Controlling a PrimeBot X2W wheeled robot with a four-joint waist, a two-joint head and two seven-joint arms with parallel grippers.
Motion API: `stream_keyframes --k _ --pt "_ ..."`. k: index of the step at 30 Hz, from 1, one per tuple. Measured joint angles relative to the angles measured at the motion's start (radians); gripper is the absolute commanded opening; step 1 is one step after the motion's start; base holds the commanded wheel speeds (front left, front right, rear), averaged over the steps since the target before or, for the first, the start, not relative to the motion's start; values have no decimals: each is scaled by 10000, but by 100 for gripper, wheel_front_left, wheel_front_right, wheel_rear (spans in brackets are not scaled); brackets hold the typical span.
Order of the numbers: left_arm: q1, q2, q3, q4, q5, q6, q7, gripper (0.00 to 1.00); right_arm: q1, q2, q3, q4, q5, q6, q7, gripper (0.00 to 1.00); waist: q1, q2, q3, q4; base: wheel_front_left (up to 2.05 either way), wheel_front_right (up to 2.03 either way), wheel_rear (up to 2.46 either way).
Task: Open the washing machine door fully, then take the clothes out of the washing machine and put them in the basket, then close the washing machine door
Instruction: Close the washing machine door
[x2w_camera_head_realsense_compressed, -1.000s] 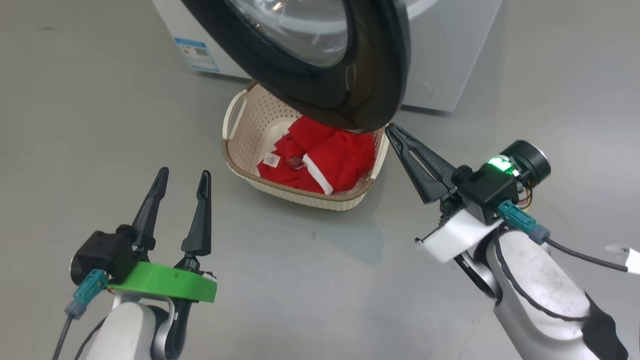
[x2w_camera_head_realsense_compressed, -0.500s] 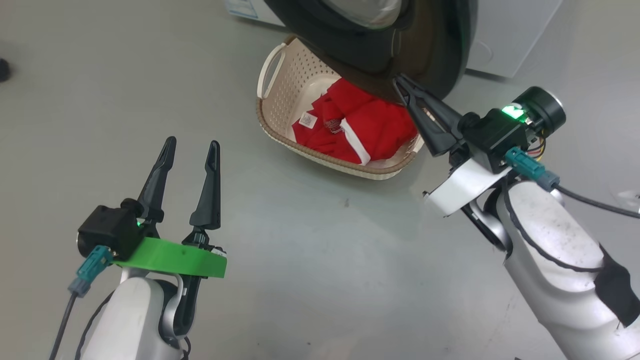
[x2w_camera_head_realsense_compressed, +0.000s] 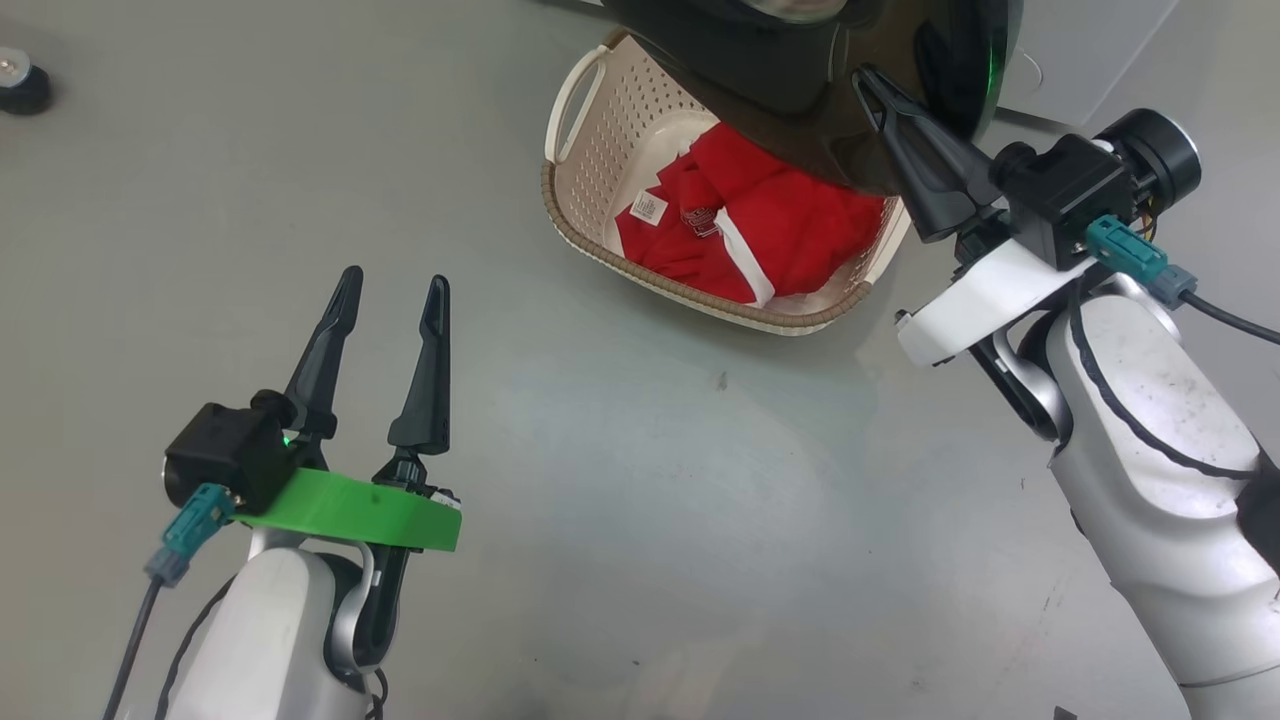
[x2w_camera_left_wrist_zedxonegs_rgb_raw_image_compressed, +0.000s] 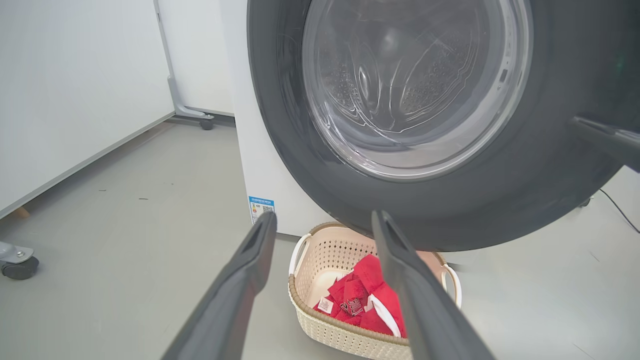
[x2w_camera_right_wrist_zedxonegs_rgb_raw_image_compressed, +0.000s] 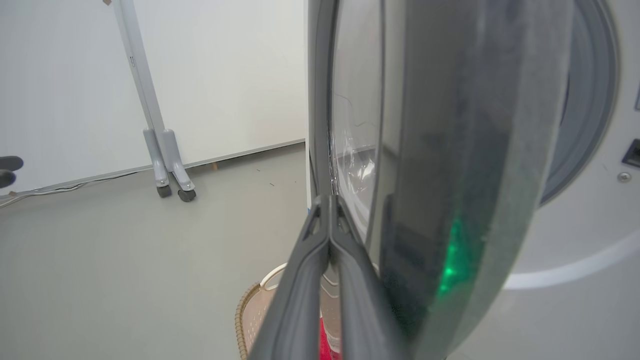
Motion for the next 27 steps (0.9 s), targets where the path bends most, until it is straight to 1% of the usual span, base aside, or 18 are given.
stream_keyframes --k 12,16,27 --pt "-208 -19 -59 -119 0 0 0 100 -732 -29 -288 347 217 84 -130 0 0 0 351 -226 0 0 0" --pt "-225 -54 244 -234 -219 0 0 100 -1234 -63 -416 403 222 84 -128 0 0 0 588 -307 0 0 0" --pt "-650 -86 115 -453 -439 0 0 100 -2940 -639 -1170 591 222 86 21 0 0 0 1571 -370 0 0 0"
